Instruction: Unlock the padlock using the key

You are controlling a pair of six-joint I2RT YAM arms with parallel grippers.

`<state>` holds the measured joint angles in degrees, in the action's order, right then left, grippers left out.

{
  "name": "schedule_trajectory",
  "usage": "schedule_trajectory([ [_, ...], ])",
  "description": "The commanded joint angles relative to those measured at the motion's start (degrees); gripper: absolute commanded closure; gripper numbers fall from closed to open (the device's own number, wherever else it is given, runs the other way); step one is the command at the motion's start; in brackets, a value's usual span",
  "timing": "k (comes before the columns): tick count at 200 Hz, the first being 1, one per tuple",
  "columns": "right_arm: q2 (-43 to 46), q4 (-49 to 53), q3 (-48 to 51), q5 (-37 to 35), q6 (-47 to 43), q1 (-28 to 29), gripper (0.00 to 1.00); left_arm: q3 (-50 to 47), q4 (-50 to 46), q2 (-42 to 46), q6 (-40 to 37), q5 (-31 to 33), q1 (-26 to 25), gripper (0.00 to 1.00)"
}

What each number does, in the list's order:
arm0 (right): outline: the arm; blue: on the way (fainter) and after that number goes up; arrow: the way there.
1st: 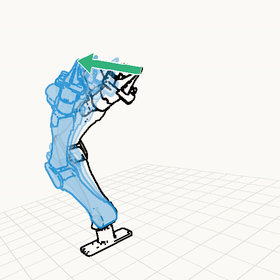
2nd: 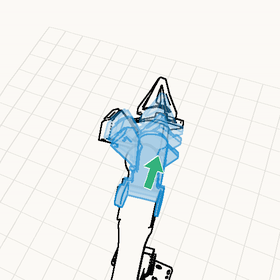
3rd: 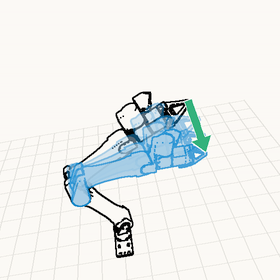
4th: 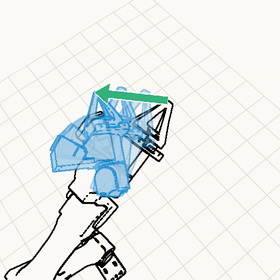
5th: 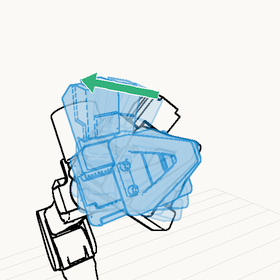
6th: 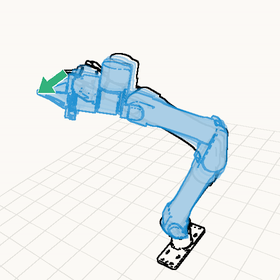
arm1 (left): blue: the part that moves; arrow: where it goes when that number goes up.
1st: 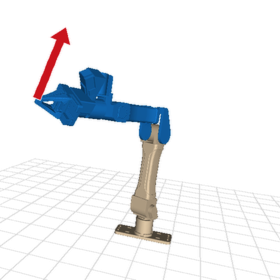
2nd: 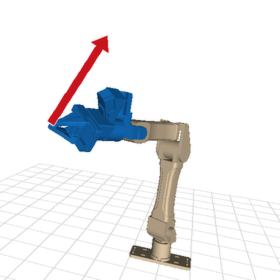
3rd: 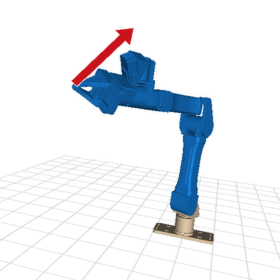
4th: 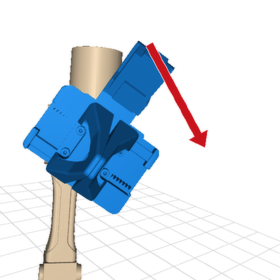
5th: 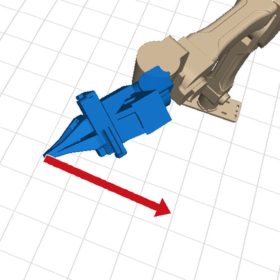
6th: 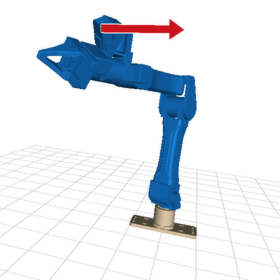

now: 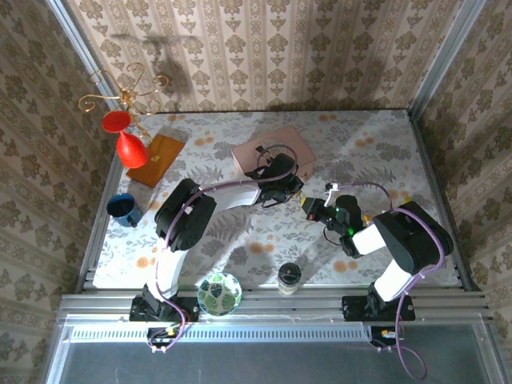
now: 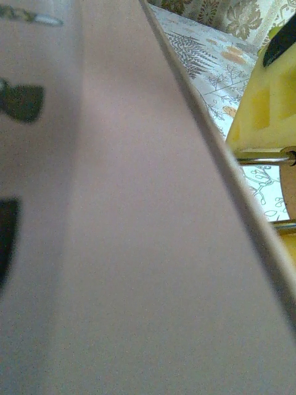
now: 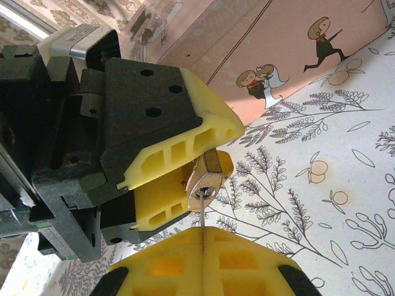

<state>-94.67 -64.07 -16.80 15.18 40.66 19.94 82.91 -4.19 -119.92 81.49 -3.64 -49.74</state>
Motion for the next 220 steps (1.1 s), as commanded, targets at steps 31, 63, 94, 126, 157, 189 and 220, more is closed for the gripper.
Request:
schedule_trajectory([
  [31, -0.24, -0.3, -2.51, -0.79, 0.19, 0.01, 1.0, 1.29, 4.4, 0.29, 1.6, -3.49, -0.34, 1.0],
  [63, -0.78, 0.24, -4.4, -0.41, 1.48, -0.47, 1.0, 0.78, 4.86, 0.47, 1.49, -3.66, -0.34, 1.0],
  [94, -1.23, -0.21, -4.91, -0.03, 4.09, -1.55, 1.0, 0.08, 5.19, 0.91, 1.39, -3.64, -0.36, 1.0],
  [126, -1.95, -1.05, -5.34, 1.61, 6.69, -3.11, 1.0, -0.29, 5.27, 1.0, 1.23, -3.92, -0.32, 1.0],
  [157, -2.94, -1.23, -6.29, 3.47, 8.89, -4.2, 1.0, -0.87, 5.33, 1.07, 1.33, -4.01, -0.29, 1.0],
  [189, -3.76, -0.7, -7.41, 5.29, 11.34, -4.97, 1.0, -1.09, 5.38, 1.09, 1.21, -4.01, -0.31, 1.0],
  [220, -4.12, -0.53, -7.64, 6.13, 13.93, -5.91, 1.0, -1.09, 5.37, 1.0, 1.11, -4.27, -0.34, 1.0],
])
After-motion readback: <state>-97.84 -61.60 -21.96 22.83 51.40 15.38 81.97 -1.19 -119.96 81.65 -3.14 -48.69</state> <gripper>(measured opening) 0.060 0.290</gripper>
